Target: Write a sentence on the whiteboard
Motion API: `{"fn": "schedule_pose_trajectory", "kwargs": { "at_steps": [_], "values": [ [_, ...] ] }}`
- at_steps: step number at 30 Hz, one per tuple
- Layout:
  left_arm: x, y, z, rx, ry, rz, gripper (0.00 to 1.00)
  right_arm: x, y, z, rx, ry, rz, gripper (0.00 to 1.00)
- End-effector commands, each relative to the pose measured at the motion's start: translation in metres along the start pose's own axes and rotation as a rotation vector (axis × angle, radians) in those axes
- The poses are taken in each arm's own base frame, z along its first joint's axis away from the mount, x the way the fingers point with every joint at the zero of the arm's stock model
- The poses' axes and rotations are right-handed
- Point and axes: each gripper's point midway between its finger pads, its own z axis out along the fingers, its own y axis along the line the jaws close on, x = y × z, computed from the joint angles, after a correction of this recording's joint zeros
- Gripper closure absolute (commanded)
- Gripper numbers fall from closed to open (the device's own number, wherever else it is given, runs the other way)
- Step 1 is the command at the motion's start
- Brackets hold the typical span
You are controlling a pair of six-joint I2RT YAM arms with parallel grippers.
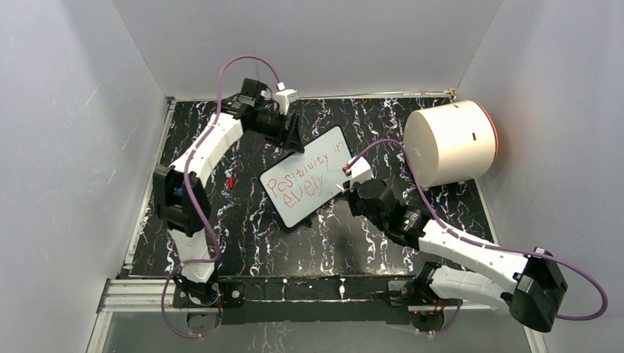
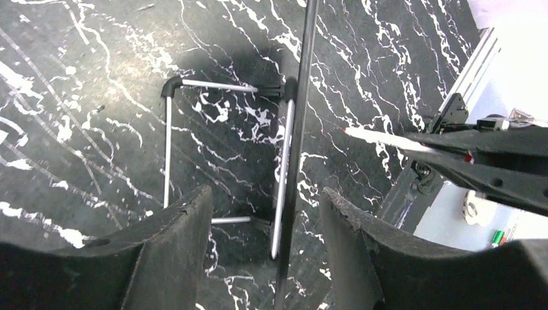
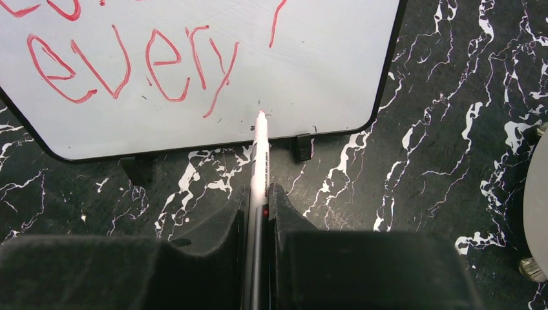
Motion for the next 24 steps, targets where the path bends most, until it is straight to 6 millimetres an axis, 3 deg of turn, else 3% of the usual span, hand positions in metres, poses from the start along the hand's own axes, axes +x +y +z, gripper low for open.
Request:
{"fn": "schedule_pose_trajectory", "kwargs": {
  "at_steps": [1, 8, 17, 24],
  "values": [
    [-0.02, -0.016, 0.012, 0.019, 0.002, 0.052, 0.42, -0.02, -0.004, -0.003, 0.018, -0.081, 0.027, 1.0],
    [-0.017, -0.018, 0.03, 0.043, 0.079, 0.08, 0.58, -0.021, -0.006, -0.003, 0.027, -0.084, 0.02, 1.0],
    [0.006, -0.02, 0.028, 0.057, 0.164, 0.096, 0.99, -0.017, -0.004, -0.001, 0.02, -0.063, 0.011, 1.0],
    [0.029, -0.018, 0.022, 0.055, 0.229, 0.106, 1.0, -0.015, 0.0, 0.002, 0.009, -0.045, 0.001, 1.0]
  ]
}}
